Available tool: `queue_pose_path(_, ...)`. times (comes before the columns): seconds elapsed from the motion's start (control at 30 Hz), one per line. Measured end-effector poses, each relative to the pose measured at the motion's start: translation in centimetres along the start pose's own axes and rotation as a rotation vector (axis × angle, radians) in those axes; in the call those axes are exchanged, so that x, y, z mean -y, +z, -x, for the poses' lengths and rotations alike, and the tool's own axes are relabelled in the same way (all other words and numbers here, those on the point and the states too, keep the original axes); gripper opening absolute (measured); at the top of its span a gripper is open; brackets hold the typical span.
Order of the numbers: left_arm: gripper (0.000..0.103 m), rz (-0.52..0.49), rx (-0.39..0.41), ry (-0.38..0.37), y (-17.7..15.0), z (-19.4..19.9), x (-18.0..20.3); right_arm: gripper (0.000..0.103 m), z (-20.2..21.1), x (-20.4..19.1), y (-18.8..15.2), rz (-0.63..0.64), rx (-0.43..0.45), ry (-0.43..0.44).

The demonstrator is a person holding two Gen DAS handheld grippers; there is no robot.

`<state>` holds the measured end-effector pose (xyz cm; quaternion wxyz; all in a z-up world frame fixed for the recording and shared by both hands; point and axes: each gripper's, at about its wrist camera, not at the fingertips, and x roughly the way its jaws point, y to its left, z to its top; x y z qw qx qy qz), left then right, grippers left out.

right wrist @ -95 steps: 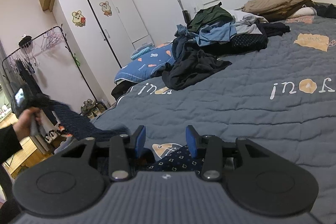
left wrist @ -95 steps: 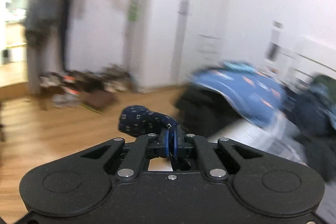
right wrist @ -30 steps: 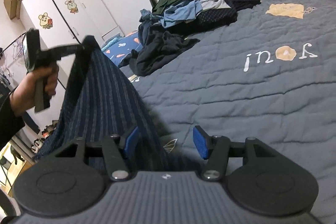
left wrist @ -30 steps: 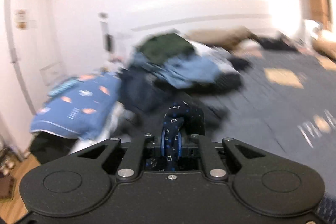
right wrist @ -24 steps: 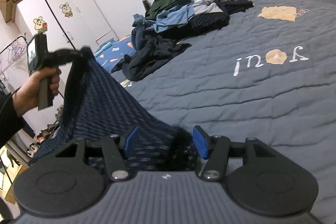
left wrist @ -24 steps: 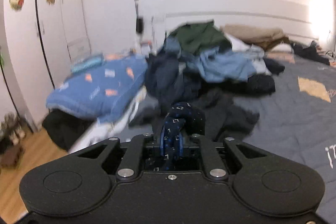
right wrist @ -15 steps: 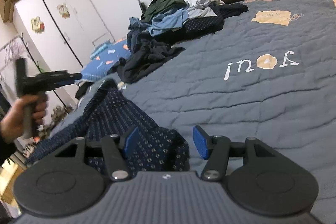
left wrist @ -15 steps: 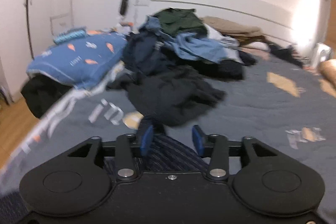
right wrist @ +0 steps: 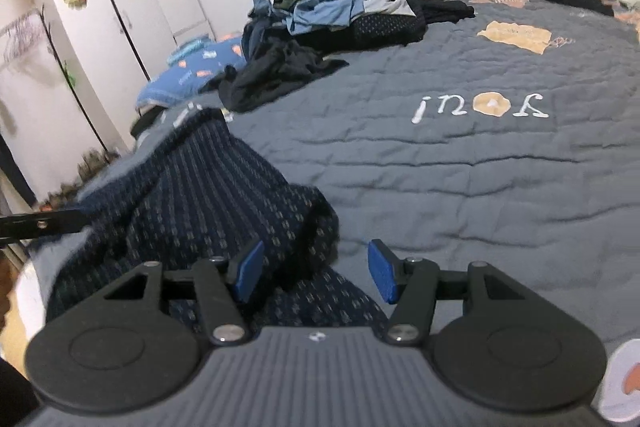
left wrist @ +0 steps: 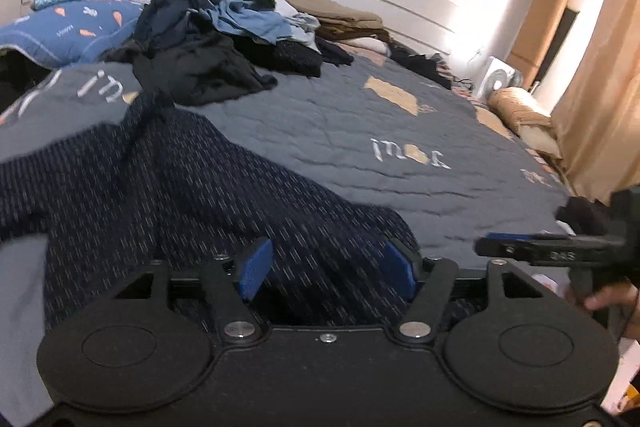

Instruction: Fold clothes

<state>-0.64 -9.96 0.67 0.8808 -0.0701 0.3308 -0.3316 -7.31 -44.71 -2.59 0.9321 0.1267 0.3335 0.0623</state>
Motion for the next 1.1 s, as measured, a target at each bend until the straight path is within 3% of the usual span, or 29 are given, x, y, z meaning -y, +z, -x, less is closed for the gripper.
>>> queue_pose_path(0.2, 0.063, 0.033, -0.04, -0.052, -2.3, 0.1, 0.0, 0.057, 1.6, 0.1, -2.0, 0.055, -0.045, -0.036)
queue_pose_path(0.37, 0.063, -0.016, -0.072, -0.083, -3.3, -0.4, 1.0, 0.057, 2.8, 0.6, -3.2, 0.11, -0.083, -0.075)
queue_pose_path(0.63, 0.065, -0.098, -0.122, -0.132, -5.1, -1.2, 2.8, 0.057, 3.6, 1.8, -4.4, 0.145, -0.126, -0.069)
queue_pose_path(0.93, 0.066, -0.132, -0.142, -0.167, -5.8, -1.9, 4.5, 0.057, 3.9, 5.8, -6.2, 0.059, -0.166, -0.158)
queue_pose_path(1.1, 0.066, -0.137, -0.144, -0.182, -5.9, -2.3, 5.5, 0.057, 2.5, 7.3, -7.0, -0.016, -0.175, -0.108)
